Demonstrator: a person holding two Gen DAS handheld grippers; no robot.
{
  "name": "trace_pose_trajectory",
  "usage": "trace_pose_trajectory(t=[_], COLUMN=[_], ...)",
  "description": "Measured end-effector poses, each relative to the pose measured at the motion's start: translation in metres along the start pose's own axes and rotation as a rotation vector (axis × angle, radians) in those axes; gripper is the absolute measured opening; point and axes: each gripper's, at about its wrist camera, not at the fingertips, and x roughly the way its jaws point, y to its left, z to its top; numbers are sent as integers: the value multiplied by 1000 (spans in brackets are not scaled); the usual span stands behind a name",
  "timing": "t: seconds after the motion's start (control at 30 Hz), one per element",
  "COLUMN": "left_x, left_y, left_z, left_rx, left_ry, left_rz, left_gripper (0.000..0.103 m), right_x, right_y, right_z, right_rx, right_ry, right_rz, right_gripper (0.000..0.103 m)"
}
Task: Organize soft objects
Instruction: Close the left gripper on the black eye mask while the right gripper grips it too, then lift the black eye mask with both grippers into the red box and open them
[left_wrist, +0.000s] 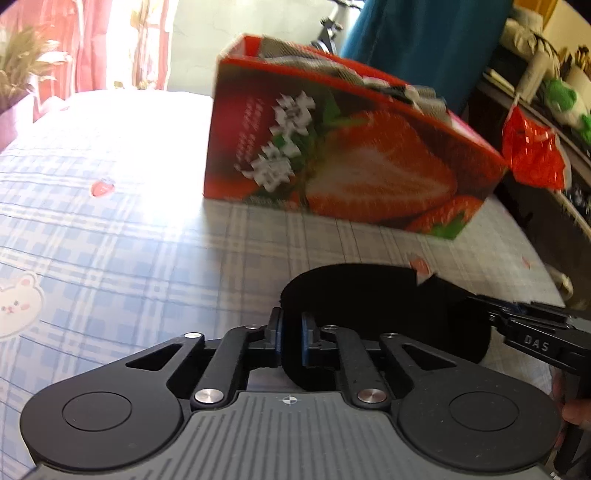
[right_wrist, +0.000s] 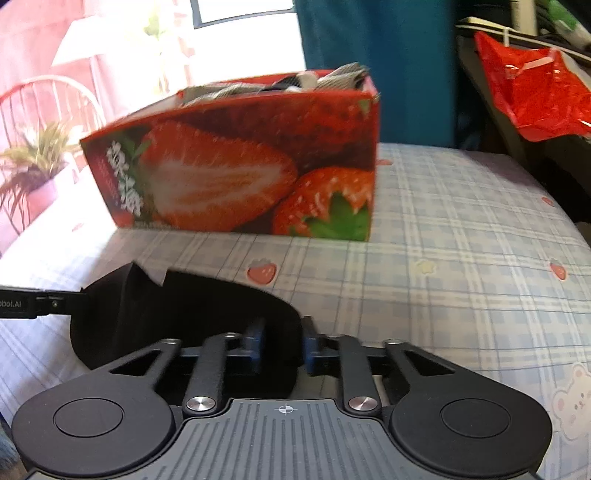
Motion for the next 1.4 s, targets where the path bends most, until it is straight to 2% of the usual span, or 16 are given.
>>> trace_pose_trajectory(t=[0.13,0.3,0.6,0.73,0.8,0.97,1.23,1.4], left_x=[-13,-33,-83,-85,-80,-44,11,24], left_y=[6,1,-19,-28,-30,-34,-20,-19], left_z=[11,35,89,115,128,156,164,166], left_rx=[-5,43,113,149,163,185,172,198], left_ry=[-66,-164,-393,-440,-439,-352,-184,-142], left_rz=[-16,-38,-55,-51,-43,-36,24,39], left_gripper=[6,6,6,6,6,6,6,6], right_x=[-12,-32,-67,-67,-59,-23,39,64], right_y=[-7,-4,-1,-1,0,4,5,-2], right_z=[13,37,101,132,148,175,179,178], right_rx=[32,8,-50,-77,-88,-123,-109,-96], right_ry=[-50,-135,-318,-360,-359,-301,-131,-49], right_rz=[20,46,75,65,60,36,-9,-27], right_gripper=[8,8,8,8,8,7,8,8])
